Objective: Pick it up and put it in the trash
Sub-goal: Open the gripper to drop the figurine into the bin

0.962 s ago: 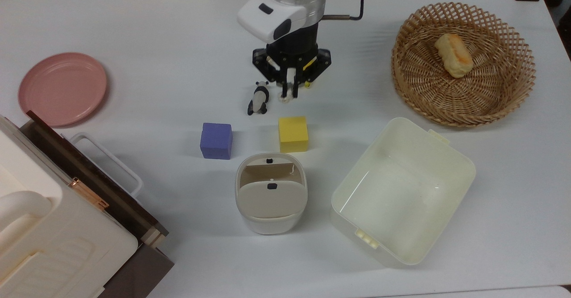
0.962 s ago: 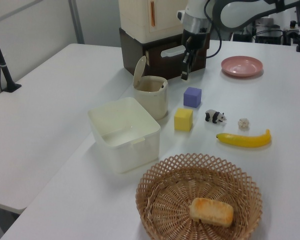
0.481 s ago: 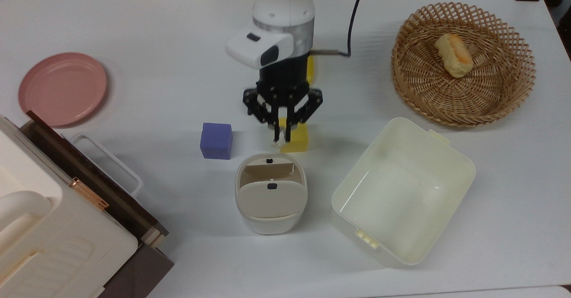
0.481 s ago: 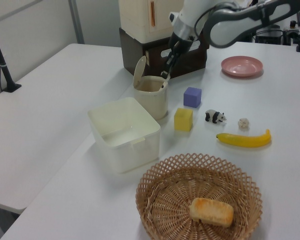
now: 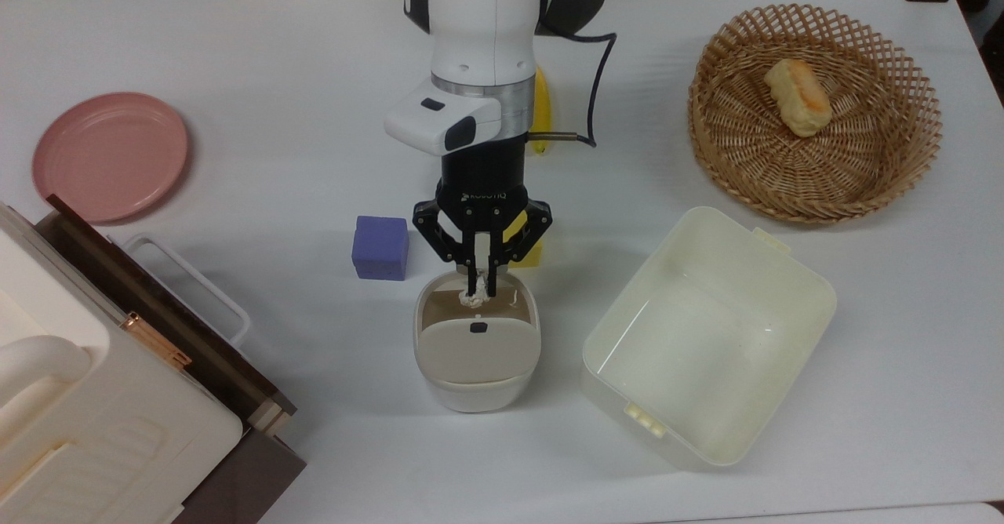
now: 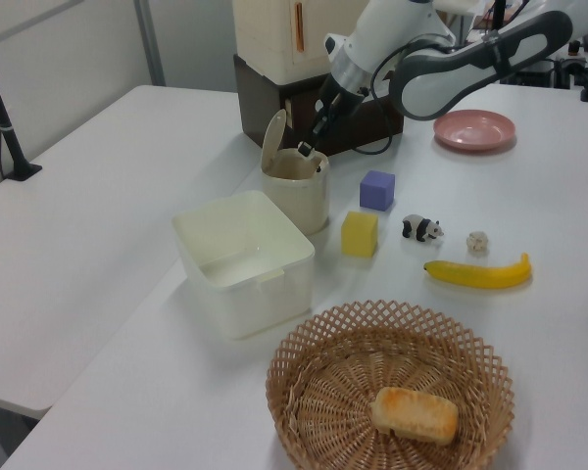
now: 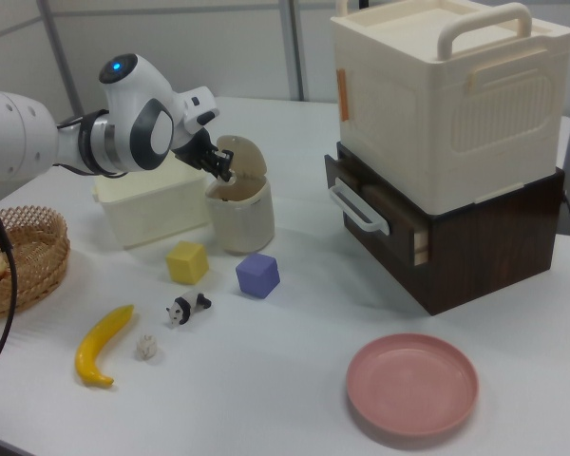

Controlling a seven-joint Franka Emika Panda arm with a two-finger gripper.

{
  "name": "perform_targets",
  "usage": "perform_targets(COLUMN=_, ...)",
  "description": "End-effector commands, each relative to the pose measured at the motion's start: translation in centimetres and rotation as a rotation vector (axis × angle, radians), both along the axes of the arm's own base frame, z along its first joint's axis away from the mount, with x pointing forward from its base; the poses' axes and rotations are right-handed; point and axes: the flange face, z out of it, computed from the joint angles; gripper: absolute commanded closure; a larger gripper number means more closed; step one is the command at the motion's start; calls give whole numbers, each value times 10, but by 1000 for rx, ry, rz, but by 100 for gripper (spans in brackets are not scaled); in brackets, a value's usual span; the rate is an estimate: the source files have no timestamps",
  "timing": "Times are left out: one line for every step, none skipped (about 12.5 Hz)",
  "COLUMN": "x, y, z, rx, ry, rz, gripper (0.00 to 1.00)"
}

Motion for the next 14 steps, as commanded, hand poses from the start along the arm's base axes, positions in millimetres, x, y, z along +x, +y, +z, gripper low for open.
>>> perform_targets(x=6, y=0, z=3, rx=-14, ry=-30, rz=3, gripper=81)
perform_targets(x=6, y=0, z=3, rx=-14, ry=-30, rz=3, gripper=63)
perform_targets(x=6, y=-1, z=3, rx=-16, ry=-31, rz=2, gripper=47)
perform_targets(x=6, y=-1, z=3, rx=-16, ry=-31, rz=2, gripper=31)
perform_targets(x=6, y=0, z=3, rx=-17, ry=-31, rz=5, gripper=28)
perform_targets(x=6, y=-1, z=3, rx=-16, ry=-31, rz=2, gripper=25)
perform_targets(x=5, y=0, z=2, rx=-17, ry=-29, rz=5, gripper=24)
perform_targets(x=5, y=0, z=2, rx=-17, ry=-29, rz=5, gripper=24)
perform_targets(x=5, y=0, z=3, rx=-17, ry=-29, rz=5, gripper=24)
perform_targets(x=5, y=-1, z=4, rx=-18, ry=-29, rz=4, gripper=24)
perform_targets(x=4, y=-1, z=6, rx=-19, ry=-26, rz=3, gripper=24)
perform_targets(x=2, y=-2, z=7, rx=-20, ry=-17, rz=2, gripper=24)
perform_targets(x=0, y=-2, z=10, rx=-24, ry=-3, rz=0, gripper=24)
perform_targets(x=-6, y=-3, z=17, rx=-35, ry=46, rz=-8, gripper=24)
